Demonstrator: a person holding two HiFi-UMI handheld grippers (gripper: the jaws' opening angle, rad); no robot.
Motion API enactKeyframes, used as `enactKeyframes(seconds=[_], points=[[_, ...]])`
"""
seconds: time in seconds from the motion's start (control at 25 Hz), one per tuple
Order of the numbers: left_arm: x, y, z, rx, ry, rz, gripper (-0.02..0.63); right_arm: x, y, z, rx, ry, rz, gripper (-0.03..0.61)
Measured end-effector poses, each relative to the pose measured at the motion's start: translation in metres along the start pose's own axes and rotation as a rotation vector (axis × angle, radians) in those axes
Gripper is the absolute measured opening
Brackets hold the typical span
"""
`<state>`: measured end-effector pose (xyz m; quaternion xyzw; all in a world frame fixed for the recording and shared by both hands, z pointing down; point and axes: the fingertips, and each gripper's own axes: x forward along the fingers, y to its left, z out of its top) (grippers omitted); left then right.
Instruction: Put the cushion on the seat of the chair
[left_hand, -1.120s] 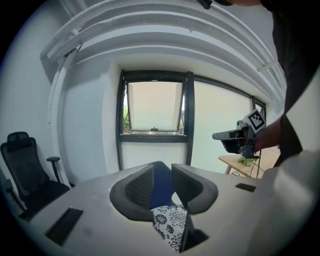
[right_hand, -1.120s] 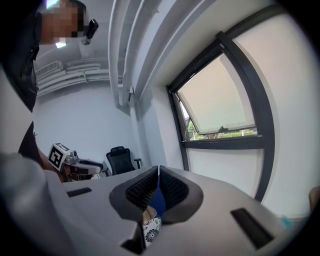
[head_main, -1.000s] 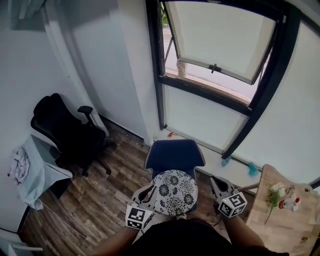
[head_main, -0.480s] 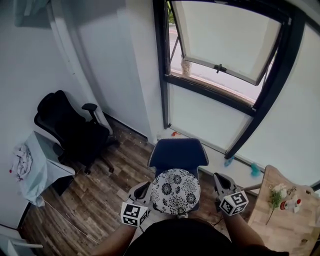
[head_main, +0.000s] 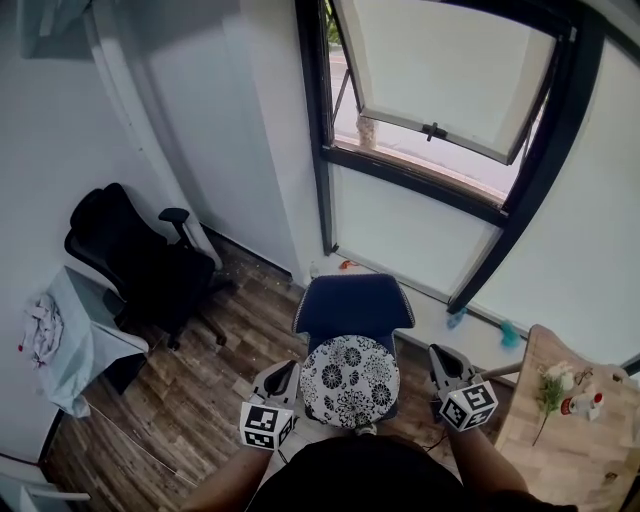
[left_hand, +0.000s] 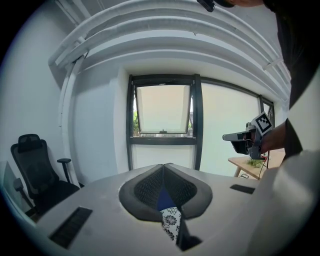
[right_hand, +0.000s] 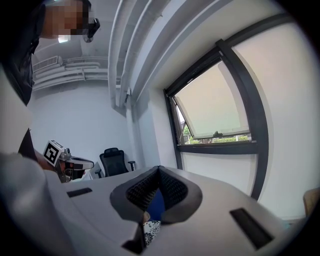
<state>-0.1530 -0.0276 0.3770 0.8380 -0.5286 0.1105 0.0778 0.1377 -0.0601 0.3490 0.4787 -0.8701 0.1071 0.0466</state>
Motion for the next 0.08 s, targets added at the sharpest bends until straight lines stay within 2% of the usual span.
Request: enactKeyframes(seconds=[0.08], points=[[0.0004,-0.0006,-0.0008,0.0,-0.001,0.002,0.009,-0.0021,-0.0022,-0.0017,-0.003,0.003,-0.005,0.025]])
